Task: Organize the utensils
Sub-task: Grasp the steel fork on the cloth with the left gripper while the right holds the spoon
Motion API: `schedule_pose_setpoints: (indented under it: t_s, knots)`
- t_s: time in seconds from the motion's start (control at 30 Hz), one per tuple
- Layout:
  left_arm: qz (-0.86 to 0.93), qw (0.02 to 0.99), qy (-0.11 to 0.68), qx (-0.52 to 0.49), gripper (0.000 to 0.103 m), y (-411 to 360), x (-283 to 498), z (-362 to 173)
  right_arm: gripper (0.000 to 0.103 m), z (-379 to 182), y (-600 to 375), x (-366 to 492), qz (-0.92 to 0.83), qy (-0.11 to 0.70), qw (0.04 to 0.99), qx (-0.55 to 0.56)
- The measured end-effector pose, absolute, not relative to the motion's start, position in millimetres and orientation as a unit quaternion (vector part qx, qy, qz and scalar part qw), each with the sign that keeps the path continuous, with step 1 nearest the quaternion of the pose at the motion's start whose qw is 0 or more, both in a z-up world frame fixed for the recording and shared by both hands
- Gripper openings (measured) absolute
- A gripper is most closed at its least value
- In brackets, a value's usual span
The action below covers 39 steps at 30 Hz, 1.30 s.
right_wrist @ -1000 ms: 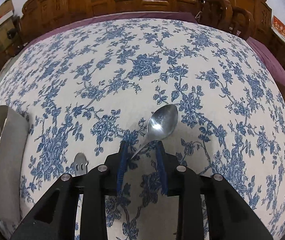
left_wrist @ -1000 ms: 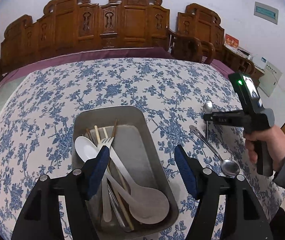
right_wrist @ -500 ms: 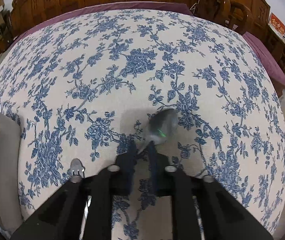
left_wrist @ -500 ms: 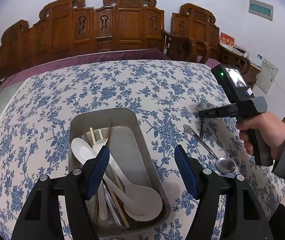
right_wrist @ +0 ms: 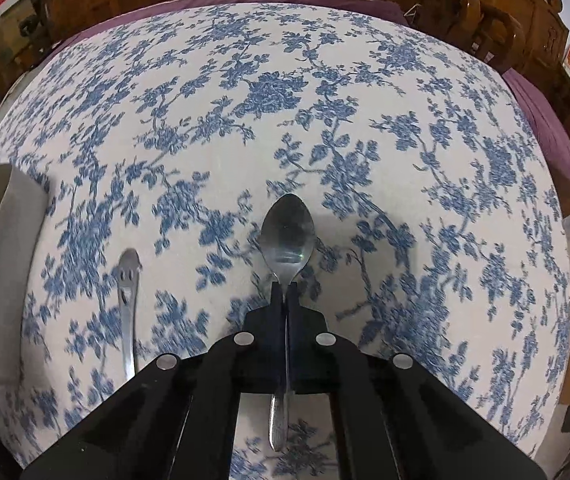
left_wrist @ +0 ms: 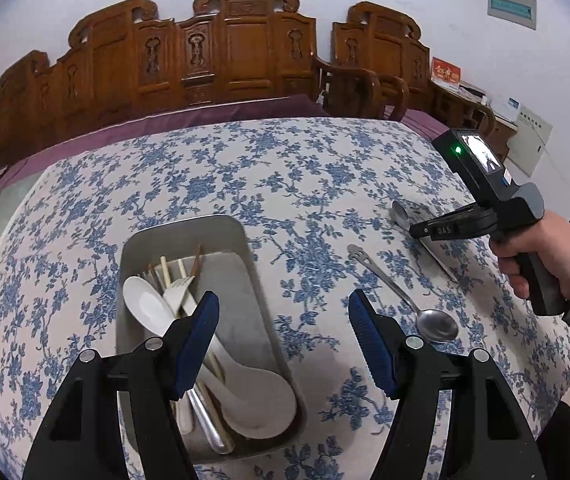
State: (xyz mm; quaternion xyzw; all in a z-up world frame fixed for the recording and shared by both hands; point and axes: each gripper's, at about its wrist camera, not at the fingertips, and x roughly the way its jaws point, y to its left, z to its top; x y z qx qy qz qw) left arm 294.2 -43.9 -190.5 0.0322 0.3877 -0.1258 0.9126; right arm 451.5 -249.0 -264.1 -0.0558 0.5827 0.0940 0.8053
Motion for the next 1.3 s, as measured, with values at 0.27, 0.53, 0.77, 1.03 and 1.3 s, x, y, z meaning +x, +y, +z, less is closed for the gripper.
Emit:
schedule_pose_setpoints:
  t_s: [0.27, 0.53, 0.77, 1.03, 1.3]
  knots:
    - [-0.139, 0.902, 0.406, 0.044, 0.064, -87.2, 283.6, -199.5, 0.003, -248.4, -268.0, 412.2, 0.127, 0.559, 0.817, -0.055]
    - [-0.156, 0.888, 0.432, 0.028, 0.064, -147.0, 294.6, -210.6, 0.003, -237.0, -287.3, 368.8, 0.152, 0.543, 0.824, -0.056]
    - [-0.142, 0.865, 0.480, 0.027, 0.053, -175.9, 327.2, -242.4, 0.003, -232.9, -301.7, 348.5, 0.165, 0.534, 0.828, -0.051]
    - [-0.122, 0.840, 0.529, 0.015, 0.039, -182.9, 354.0, -275.9, 0.003, -224.6, -313.6, 338.2, 0.174, 0.520, 0.835, -0.044]
    - [-0.097, 0.839, 0.532, 0.059, 0.025, -195.7, 353.6, -274.8, 0.003, -211.8, -314.8, 332.0, 0.180, 0.506, 0.843, -0.042]
